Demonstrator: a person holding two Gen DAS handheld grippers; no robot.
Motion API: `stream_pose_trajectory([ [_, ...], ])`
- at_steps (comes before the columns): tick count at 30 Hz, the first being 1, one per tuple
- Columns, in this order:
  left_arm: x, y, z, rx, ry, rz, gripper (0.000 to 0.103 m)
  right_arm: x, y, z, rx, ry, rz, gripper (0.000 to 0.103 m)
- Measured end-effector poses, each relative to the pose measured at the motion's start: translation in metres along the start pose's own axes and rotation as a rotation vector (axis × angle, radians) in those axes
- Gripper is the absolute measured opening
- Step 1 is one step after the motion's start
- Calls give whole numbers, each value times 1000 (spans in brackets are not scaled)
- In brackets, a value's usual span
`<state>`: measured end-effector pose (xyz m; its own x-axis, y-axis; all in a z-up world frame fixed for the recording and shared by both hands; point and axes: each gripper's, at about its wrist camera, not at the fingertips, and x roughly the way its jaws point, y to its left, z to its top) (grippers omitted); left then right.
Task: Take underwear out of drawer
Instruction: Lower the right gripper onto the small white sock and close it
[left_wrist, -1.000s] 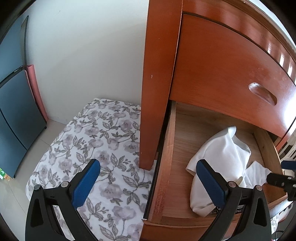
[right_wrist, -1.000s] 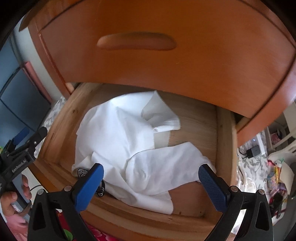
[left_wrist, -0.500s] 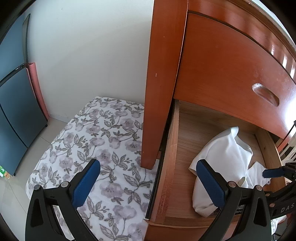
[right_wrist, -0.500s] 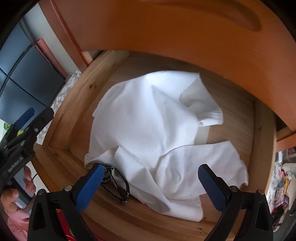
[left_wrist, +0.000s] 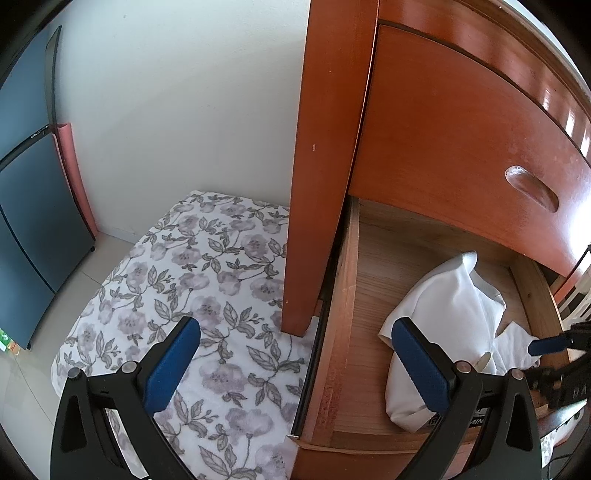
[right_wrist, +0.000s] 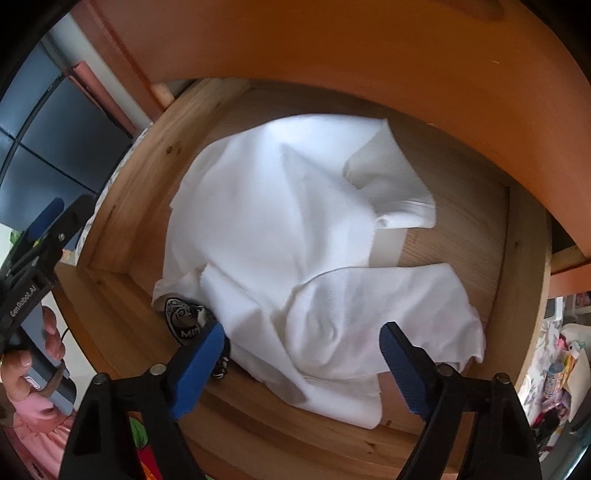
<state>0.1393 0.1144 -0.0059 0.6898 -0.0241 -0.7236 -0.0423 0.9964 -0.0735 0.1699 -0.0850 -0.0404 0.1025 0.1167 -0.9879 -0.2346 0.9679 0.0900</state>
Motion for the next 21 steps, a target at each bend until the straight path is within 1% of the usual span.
stream_pose_trajectory([
  [3,0,0,0,0,0,0,103,-3,-21,3,46,-11,-12,73],
  [4,0,0,0,1,0,-1,103,-1,-26,3,59,-5,-19,72],
  [6,0,0,0,1,0,0,103,8,-35,3,74,31,-38,66],
  [8,0,0,0,-2,0,0,103,17,-38,2,73,67,-43,64],
  [11,1,-1,-1,-1,3,3,103,25,-43,-1,66,99,-39,64],
  [14,1,-1,-2,6,6,4,103,27,-48,0,76,110,-35,63],
  [20,0,-2,-1,12,5,7,103,28,-50,4,54,134,-73,63],
  [21,0,-2,-1,11,5,6,103,30,-46,5,52,137,-80,61],
])
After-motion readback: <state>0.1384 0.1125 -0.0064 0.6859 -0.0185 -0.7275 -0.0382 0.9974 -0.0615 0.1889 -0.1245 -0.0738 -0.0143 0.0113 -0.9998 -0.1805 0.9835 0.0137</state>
